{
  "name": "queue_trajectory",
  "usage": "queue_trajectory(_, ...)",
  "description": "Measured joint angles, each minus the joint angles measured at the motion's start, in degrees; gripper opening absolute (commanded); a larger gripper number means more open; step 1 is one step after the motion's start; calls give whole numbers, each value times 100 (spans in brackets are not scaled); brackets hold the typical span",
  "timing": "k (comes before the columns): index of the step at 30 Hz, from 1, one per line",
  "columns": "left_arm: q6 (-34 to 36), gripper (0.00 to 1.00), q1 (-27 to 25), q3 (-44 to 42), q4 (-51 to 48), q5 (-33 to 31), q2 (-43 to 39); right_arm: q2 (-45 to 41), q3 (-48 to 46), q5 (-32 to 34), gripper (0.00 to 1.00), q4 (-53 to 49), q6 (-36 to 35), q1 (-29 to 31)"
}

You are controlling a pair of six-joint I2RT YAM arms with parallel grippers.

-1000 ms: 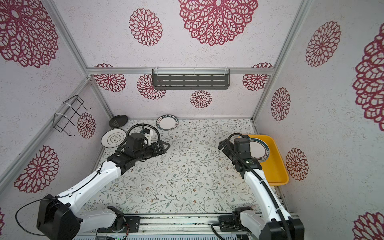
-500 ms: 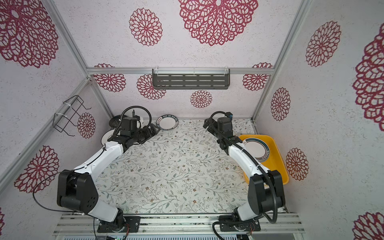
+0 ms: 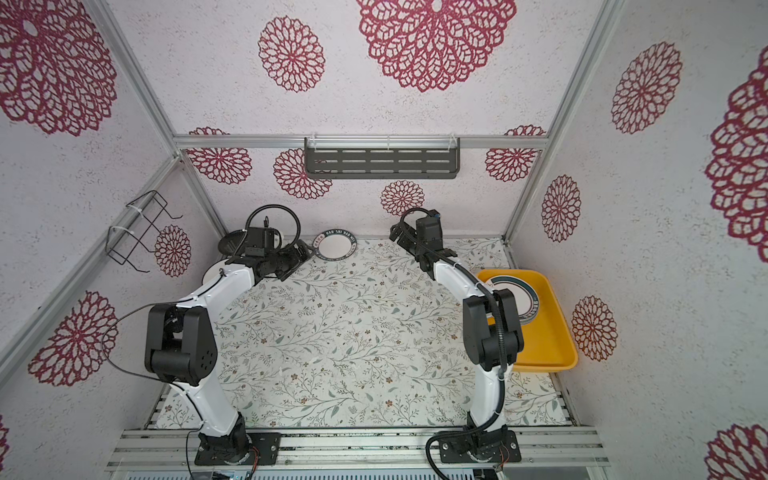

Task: Place the plates into the plastic bin on the countertop
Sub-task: 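Move the right gripper to the far wall while the left approaches the HAO SHI plate, then close the left gripper on the HAO SHI plate while the right hovers beside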

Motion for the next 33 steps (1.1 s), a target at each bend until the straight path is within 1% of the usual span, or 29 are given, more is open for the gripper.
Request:
queue_trajectory(4,-175,100,190,435,44,260,693,313,345,-184,99,-17,7,7)
queue_trajectory(10,-490,98,326,1047,90,568,1659,632,767,-378,99,-210,7,9)
queue_trajectory(12,-660,97,345,1193,168,636,1886,717,846,-422,99,-234,17,9)
queue_trajectory(20,-1692,90,376,1729,988,975,2776,1019,1038,-533,99,-308,181,-13)
queue_trajectory(26,-2249,88,380,2061,1421,1084,3178,1058,1043,-581,99,-356,254,-31)
queue_trajectory(33,-2581,81,380,2452,1580,1016,3499,1104,1099,-619,99,-337,374,-35)
